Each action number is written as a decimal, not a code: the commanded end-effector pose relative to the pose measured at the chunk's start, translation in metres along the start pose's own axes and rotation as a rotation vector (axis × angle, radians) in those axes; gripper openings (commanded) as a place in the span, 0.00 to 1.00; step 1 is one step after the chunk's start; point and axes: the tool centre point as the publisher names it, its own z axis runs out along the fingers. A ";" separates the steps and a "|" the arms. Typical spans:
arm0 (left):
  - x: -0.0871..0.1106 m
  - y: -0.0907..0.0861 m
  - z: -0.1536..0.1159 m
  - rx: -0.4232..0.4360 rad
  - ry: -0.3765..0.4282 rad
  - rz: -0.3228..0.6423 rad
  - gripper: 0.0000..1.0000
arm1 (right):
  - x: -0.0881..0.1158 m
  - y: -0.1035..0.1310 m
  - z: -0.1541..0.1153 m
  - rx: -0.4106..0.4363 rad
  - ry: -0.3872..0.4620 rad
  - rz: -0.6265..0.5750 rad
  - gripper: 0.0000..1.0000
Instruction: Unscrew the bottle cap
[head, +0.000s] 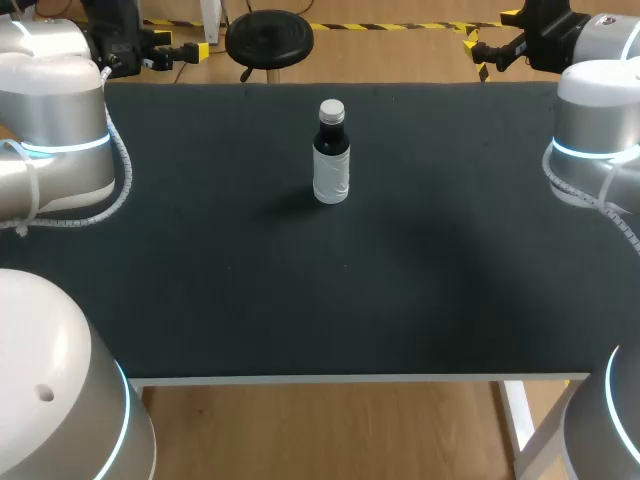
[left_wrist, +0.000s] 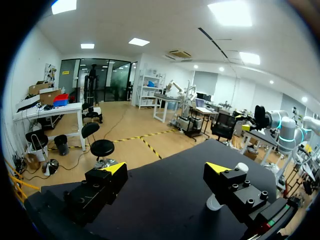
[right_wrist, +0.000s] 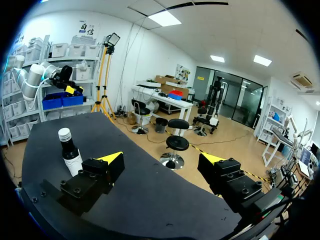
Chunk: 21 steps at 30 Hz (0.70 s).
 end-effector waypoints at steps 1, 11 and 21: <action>0.000 -0.001 0.000 -0.004 0.001 -0.001 1.00 | 0.000 -0.001 0.000 -0.002 0.002 0.000 1.00; 0.000 -0.001 0.000 -0.004 0.001 -0.001 1.00 | 0.000 -0.001 0.000 -0.002 0.002 0.000 1.00; 0.007 0.005 0.015 0.027 0.106 0.054 1.00 | 0.000 -0.001 0.000 -0.002 0.002 0.000 1.00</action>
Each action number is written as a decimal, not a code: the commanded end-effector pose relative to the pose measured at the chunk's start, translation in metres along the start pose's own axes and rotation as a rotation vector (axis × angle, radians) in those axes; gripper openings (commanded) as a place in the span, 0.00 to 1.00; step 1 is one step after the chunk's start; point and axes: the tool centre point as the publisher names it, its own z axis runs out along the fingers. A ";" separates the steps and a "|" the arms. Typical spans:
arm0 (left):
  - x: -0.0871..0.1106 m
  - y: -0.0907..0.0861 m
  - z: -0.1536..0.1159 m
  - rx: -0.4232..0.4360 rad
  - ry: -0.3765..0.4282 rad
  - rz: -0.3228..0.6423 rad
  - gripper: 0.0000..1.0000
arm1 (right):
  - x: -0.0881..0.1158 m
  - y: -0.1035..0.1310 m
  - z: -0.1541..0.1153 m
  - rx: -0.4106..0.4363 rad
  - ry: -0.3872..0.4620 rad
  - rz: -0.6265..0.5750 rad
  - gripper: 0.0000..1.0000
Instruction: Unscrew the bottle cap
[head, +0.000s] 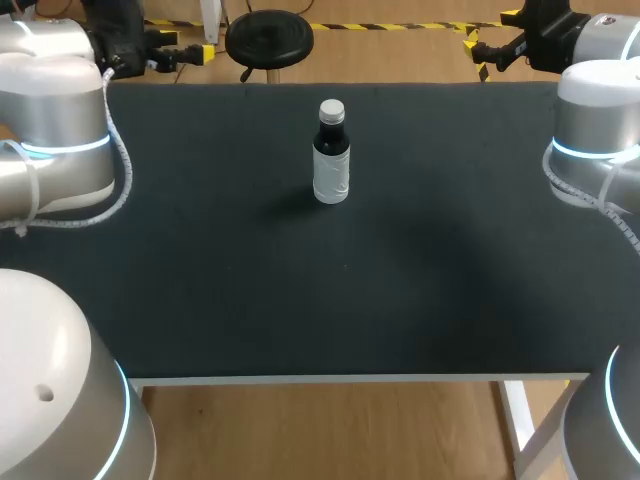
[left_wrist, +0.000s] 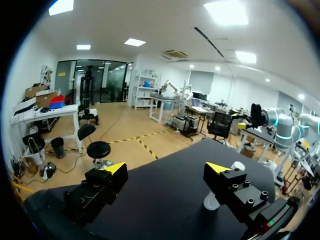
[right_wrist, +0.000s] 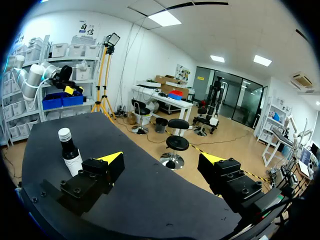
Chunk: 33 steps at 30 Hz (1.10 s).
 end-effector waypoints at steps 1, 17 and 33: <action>-0.008 0.005 0.009 0.035 0.080 0.034 1.00 | 0.000 -0.001 0.000 -0.002 0.002 0.000 1.00; 0.026 0.031 0.053 0.148 0.558 0.302 1.00 | 0.000 -0.001 0.000 -0.002 0.002 0.000 1.00; 0.064 0.063 0.104 0.273 0.838 0.297 1.00 | 0.000 -0.001 0.000 -0.002 0.002 0.000 1.00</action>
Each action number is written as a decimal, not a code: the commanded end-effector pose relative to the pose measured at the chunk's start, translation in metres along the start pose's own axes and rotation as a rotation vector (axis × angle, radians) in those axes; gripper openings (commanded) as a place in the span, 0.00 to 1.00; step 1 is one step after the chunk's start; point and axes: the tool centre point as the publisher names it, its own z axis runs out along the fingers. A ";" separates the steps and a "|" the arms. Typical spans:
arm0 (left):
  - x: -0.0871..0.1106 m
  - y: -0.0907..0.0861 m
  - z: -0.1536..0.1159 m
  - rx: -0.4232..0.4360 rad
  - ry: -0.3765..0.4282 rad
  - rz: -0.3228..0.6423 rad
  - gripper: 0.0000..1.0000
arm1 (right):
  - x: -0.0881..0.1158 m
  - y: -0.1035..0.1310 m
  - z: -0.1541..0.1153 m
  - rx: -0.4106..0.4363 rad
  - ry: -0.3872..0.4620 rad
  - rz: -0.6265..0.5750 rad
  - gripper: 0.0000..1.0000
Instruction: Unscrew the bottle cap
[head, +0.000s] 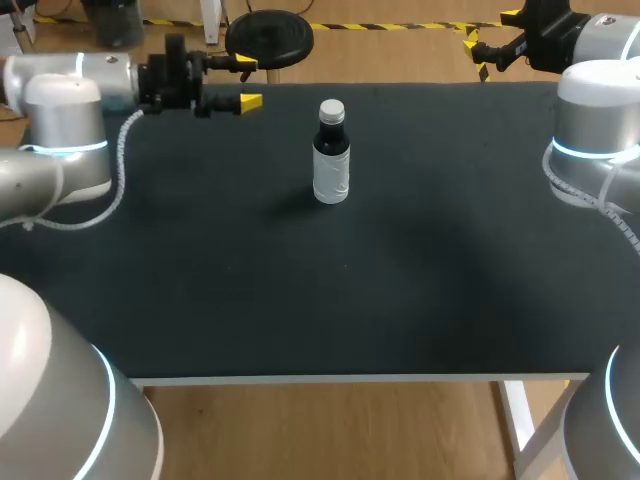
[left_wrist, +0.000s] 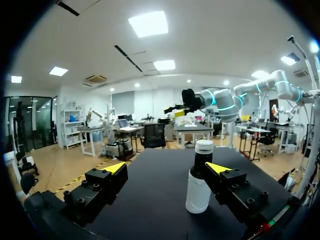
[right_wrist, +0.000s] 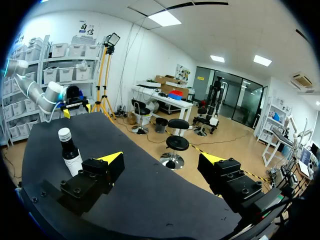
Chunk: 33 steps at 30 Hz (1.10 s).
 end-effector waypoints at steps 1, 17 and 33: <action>-0.004 0.014 0.015 0.078 0.181 -0.006 1.00 | 0.000 -0.001 0.000 -0.002 0.001 0.000 1.00; 0.034 0.020 0.054 0.081 0.340 -0.033 1.00 | 0.000 -0.001 0.000 -0.002 0.001 0.000 1.00; 0.048 0.028 0.083 0.080 0.414 -0.071 1.00 | 0.000 -0.001 0.000 -0.002 0.001 0.000 1.00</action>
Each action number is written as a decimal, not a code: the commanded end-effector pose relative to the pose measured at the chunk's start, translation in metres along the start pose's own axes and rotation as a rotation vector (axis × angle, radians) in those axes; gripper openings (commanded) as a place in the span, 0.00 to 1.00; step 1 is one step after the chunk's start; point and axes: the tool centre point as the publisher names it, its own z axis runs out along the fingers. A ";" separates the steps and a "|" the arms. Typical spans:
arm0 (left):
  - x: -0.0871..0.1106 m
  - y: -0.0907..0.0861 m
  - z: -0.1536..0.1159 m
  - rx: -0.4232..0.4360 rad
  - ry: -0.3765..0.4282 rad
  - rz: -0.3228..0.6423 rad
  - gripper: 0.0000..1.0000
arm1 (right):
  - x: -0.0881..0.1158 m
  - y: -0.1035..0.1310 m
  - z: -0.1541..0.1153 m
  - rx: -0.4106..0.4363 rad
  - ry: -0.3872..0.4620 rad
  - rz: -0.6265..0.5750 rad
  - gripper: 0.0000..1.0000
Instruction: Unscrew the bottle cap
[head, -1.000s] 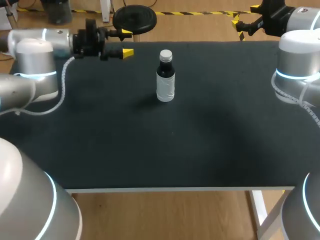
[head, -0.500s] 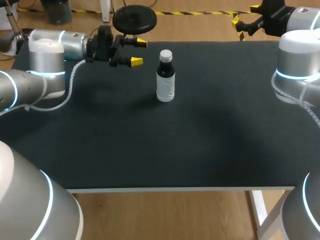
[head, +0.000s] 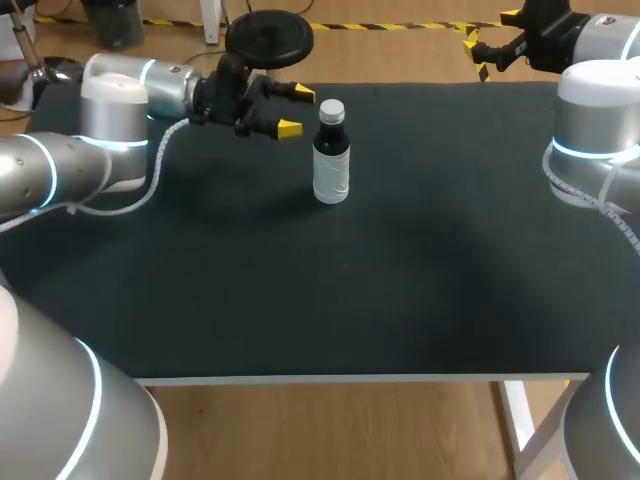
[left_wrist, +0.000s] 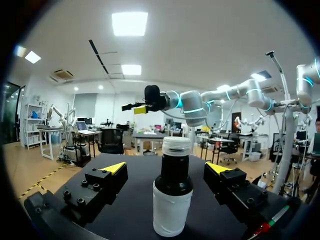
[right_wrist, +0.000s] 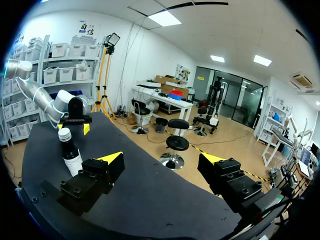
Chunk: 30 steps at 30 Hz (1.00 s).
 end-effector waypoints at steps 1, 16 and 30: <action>-0.007 0.007 0.005 0.010 0.055 -0.009 1.00 | 0.000 -0.001 0.000 -0.002 0.001 0.000 1.00; -0.004 0.011 0.029 0.003 0.127 -0.013 1.00 | 0.000 -0.001 0.000 -0.002 0.001 0.000 1.00; -0.005 0.009 0.047 -0.028 0.190 0.010 1.00 | 0.000 -0.001 0.000 -0.002 0.001 0.000 1.00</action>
